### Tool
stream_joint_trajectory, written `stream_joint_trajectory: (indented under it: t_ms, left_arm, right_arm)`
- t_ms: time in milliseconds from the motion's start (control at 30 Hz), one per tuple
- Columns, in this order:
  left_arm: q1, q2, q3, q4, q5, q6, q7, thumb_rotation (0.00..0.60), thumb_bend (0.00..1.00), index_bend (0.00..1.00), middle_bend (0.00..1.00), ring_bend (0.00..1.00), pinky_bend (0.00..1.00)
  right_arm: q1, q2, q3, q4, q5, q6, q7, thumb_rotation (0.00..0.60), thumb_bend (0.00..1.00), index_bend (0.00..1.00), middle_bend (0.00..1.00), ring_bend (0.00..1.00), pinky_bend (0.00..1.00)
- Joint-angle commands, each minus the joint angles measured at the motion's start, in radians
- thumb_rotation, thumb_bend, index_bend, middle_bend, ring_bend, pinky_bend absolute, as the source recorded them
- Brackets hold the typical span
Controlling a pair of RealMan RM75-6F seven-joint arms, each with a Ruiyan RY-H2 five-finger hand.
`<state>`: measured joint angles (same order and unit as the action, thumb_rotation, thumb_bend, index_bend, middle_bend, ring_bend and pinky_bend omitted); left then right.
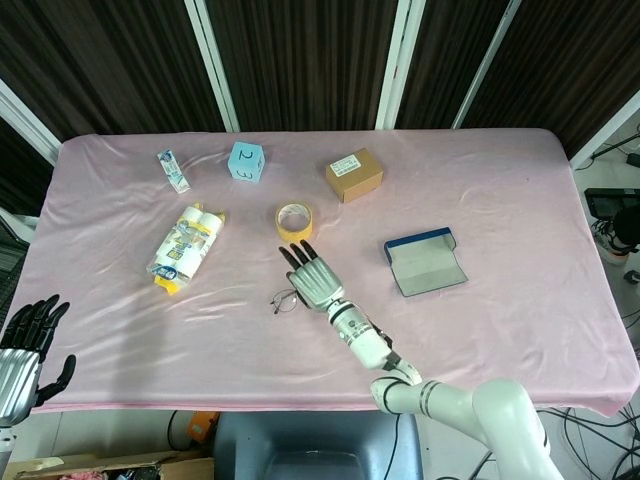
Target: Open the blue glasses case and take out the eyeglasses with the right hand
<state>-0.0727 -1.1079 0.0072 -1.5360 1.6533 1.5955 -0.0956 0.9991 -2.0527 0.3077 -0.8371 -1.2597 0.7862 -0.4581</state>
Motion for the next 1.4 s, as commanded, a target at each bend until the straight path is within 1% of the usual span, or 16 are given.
stream_joint_trajectory:
  t_ms: [33, 100, 200, 233, 333, 433, 567, 633, 700, 767, 800, 867, 967, 1067, 1167, 1400]
  left_arm:
    - [0.003, 0.002, 0.003, 0.003, 0.006, 0.006, -0.002, 0.6, 0.43, 0.0, 0.0, 0.0, 0.08]
    - [0.004, 0.002, 0.003, 0.005, 0.007, 0.008, -0.006, 0.6, 0.43, 0.0, 0.0, 0.0, 0.08]
    - [0.003, 0.002, 0.005, 0.006, 0.01, 0.008, -0.006, 0.6, 0.43, 0.0, 0.0, 0.0, 0.08]
    - [0.004, 0.002, 0.006, 0.006, 0.012, 0.008, -0.005, 0.6, 0.43, 0.0, 0.0, 0.0, 0.08]
    - [0.004, 0.002, 0.006, 0.006, 0.015, 0.011, -0.004, 0.6, 0.43, 0.0, 0.0, 0.0, 0.08]
    - [0.006, 0.004, 0.003, 0.007, 0.01, 0.013, -0.01, 0.6, 0.43, 0.0, 0.0, 0.0, 0.08]
    - [0.004, 0.005, -0.001, 0.006, -0.001, 0.006, -0.013, 0.6, 0.43, 0.0, 0.0, 0.0, 0.08]
    - [0.003, 0.006, -0.001, 0.0, -0.011, -0.005, 0.0, 0.6, 0.43, 0.0, 0.0, 0.0, 0.08]
    - [0.003, 0.007, 0.0, -0.01, -0.017, -0.013, 0.021, 0.6, 0.43, 0.0, 0.0, 0.0, 0.08]
    - [0.003, 0.005, 0.0, -0.018, -0.019, -0.016, 0.042, 0.6, 0.43, 0.0, 0.0, 0.0, 0.08]
    - [0.003, 0.003, 0.001, -0.022, -0.019, -0.019, 0.06, 0.6, 0.43, 0.0, 0.0, 0.0, 0.08]
    - [0.002, 0.001, 0.005, -0.026, -0.015, -0.027, 0.092, 0.6, 0.44, 0.0, 0.0, 0.0, 0.07]
    - [-0.005, -0.002, 0.014, -0.034, 0.001, -0.042, 0.136, 0.6, 0.44, 0.0, 0.0, 0.0, 0.07]
    - [-0.005, -0.011, 0.019, -0.035, 0.02, -0.037, 0.165, 0.6, 0.44, 0.0, 0.0, 0.0, 0.06]
    - [-0.004, -0.019, 0.024, -0.033, 0.037, -0.03, 0.181, 0.6, 0.45, 0.0, 0.0, 0.0, 0.06]
    - [-0.006, -0.029, 0.017, -0.019, 0.042, -0.017, 0.159, 0.6, 0.45, 0.0, 0.0, 0.0, 0.06]
  right_arm:
    - [0.023, -0.051, 0.0, 0.039, 0.024, -0.002, -0.055, 0.6, 0.59, 0.51, 0.14, 0.0, 0.0]
    - [0.02, -0.051, 0.001, 0.033, 0.034, 0.01, -0.076, 0.6, 0.55, 0.44, 0.14, 0.0, 0.0]
    - [0.007, -0.028, 0.005, -0.005, 0.062, 0.012, -0.109, 0.6, 0.42, 0.34, 0.14, 0.0, 0.0]
    - [0.002, -0.017, 0.007, -0.025, 0.071, 0.012, -0.115, 0.6, 0.39, 0.33, 0.14, 0.0, 0.0]
    - [-0.032, 0.049, 0.002, -0.137, 0.082, 0.032, -0.114, 0.6, 0.36, 0.32, 0.13, 0.0, 0.0]
    - [-0.116, 0.187, -0.043, -0.343, 0.025, 0.14, -0.112, 0.6, 0.36, 0.32, 0.13, 0.0, 0.0]
    - [-0.28, 0.437, -0.143, -0.674, -0.068, 0.33, -0.139, 0.6, 0.36, 0.27, 0.13, 0.0, 0.0]
    - [-0.392, 0.605, -0.221, -0.852, -0.112, 0.452, -0.19, 0.6, 0.36, 0.22, 0.12, 0.0, 0.0]
    - [-0.498, 0.754, -0.297, -0.982, -0.146, 0.565, -0.239, 0.6, 0.36, 0.19, 0.1, 0.0, 0.0]
    - [-0.585, 0.846, -0.351, -1.045, -0.157, 0.657, -0.255, 0.6, 0.36, 0.16, 0.09, 0.0, 0.0]
    - [-0.643, 0.891, -0.381, -1.064, -0.162, 0.718, -0.238, 0.6, 0.36, 0.15, 0.09, 0.0, 0.0]
    - [-0.712, 0.923, -0.405, -1.052, -0.169, 0.788, -0.17, 0.6, 0.35, 0.14, 0.08, 0.0, 0.0]
    - [-0.809, 0.925, -0.423, -0.96, -0.171, 0.874, -0.006, 0.6, 0.35, 0.12, 0.07, 0.0, 0.0]
    - [-0.88, 0.897, -0.421, -0.854, -0.171, 0.927, 0.161, 0.6, 0.33, 0.11, 0.07, 0.0, 0.0]
    - [-0.917, 0.868, -0.394, -0.766, -0.155, 0.939, 0.29, 0.6, 0.33, 0.1, 0.07, 0.0, 0.0]
    - [-0.922, 0.877, -0.357, -0.738, -0.137, 0.881, 0.319, 0.6, 0.33, 0.1, 0.07, 0.0, 0.0]
